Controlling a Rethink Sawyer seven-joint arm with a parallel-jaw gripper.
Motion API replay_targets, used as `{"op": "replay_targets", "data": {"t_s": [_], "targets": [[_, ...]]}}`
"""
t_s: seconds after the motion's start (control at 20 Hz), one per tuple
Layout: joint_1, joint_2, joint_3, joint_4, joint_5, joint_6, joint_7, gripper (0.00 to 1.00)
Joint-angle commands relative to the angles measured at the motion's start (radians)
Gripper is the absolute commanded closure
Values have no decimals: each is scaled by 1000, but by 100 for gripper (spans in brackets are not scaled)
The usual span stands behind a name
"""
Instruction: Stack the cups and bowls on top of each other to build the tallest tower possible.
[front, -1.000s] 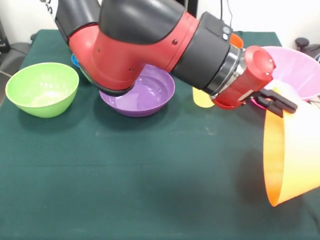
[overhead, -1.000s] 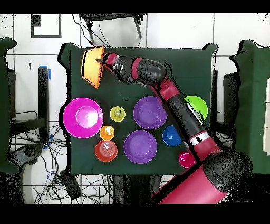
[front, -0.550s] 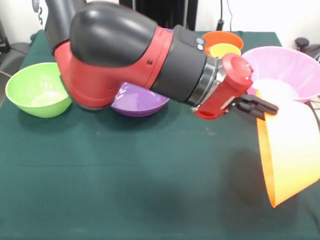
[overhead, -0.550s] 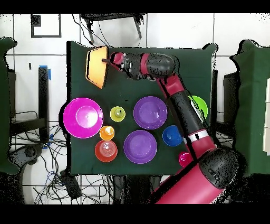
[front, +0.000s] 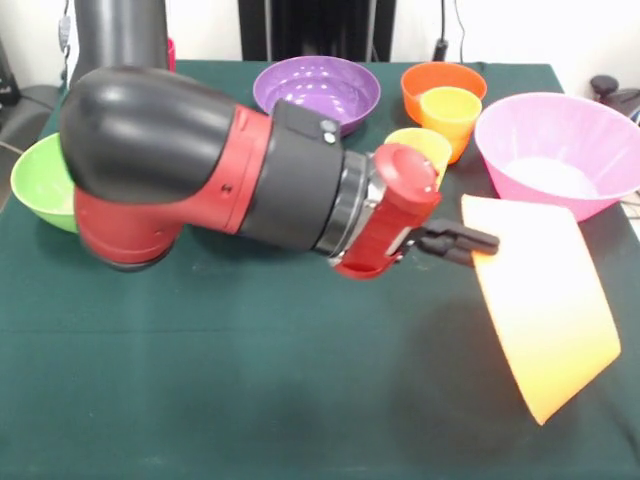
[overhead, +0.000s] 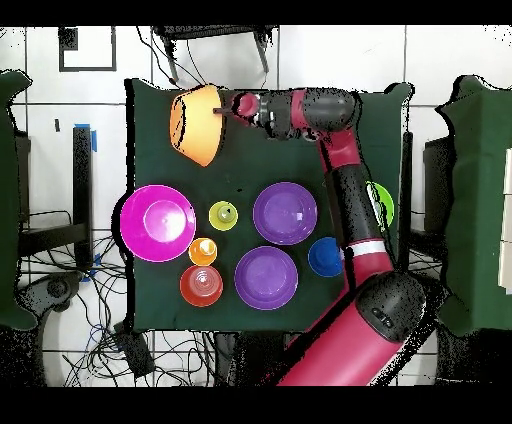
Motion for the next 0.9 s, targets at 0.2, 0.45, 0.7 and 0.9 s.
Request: {"op": "replay_targets", "data": {"t_s": [0.2,0.45,0.7,0.9], "targets": [[73,54,-90,-276,-100,131,-455,100],[91,41,-105,-347,-161,146,-536,100],[82,27,-113,-344,-206,81,-613,0],[56,-8,-138,-295,-262,-30,-620,0]]}}
